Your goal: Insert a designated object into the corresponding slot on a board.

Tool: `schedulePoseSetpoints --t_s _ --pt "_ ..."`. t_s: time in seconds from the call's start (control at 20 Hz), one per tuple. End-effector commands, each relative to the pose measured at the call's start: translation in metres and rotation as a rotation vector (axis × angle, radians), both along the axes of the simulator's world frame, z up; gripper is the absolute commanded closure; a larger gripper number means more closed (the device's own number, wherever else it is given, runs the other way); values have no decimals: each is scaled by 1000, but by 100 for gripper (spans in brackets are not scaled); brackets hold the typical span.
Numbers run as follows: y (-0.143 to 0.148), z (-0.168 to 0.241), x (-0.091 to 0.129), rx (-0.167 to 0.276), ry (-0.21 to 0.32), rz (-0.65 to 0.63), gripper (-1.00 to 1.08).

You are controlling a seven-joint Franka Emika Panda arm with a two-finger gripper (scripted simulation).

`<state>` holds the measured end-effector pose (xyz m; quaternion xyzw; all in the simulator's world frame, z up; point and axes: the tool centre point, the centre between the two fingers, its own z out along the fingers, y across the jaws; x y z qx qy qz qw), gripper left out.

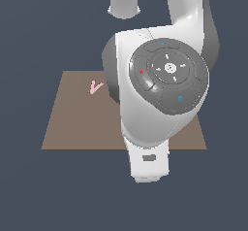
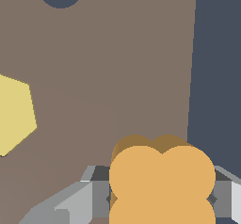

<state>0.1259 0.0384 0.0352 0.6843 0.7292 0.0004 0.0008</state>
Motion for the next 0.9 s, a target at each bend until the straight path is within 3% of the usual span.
schedulePoseSetpoints --t_s 0.0,0.45,0.85 --pt "14 1 2 0 -1 105 108" --pt "63 3 -5 -1 -1 468 108" --pt "103 4 -28 -1 -1 803 108"
